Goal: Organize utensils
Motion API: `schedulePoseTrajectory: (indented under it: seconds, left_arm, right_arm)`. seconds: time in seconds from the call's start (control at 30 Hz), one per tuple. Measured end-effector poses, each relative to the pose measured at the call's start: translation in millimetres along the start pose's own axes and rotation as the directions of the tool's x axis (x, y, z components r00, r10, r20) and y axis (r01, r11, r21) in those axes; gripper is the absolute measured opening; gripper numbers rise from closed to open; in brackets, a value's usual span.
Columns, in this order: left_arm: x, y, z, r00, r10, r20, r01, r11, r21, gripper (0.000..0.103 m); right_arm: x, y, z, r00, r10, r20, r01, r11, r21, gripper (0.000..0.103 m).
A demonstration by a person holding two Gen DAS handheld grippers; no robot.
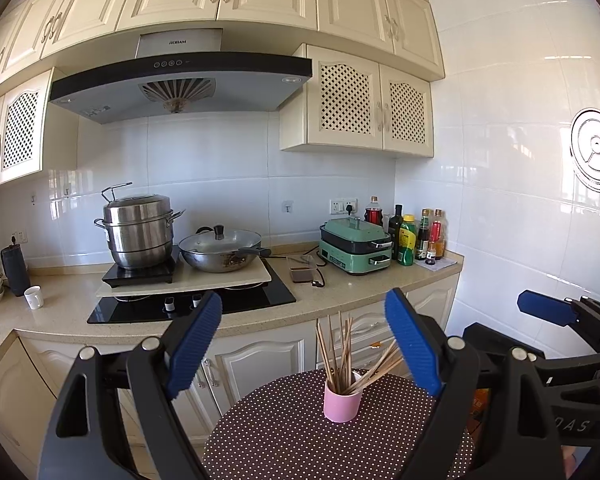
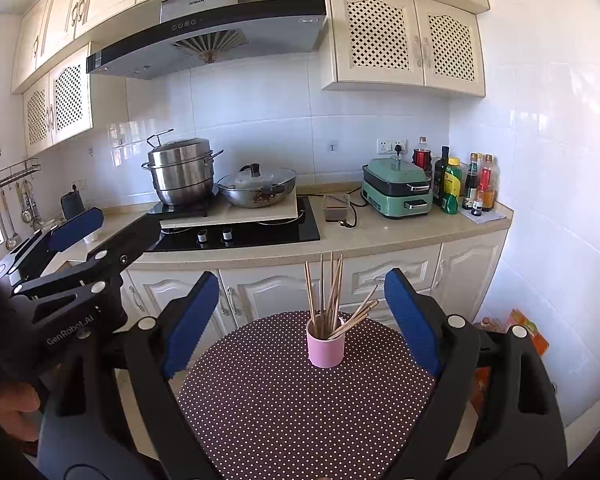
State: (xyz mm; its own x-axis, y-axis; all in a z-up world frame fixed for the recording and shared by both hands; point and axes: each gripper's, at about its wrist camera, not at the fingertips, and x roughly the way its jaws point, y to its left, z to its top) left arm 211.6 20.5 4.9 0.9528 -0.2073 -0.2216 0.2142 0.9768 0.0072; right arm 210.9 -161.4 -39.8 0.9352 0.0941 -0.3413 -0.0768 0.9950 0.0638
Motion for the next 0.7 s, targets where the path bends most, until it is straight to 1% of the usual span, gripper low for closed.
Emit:
schedulePoseTrajectory:
  seconds: [0.7]
  left_arm:
    - [-0.4, -4.4, 1.4, 1.0, 0.003, -0.002, -0.003, 1.0, 0.006, 0.082]
  right_arm:
    - [-2.7, -6.1, -1.4, 1.0, 0.003, 0.0, -0.003, 1.0, 0.007, 0.084]
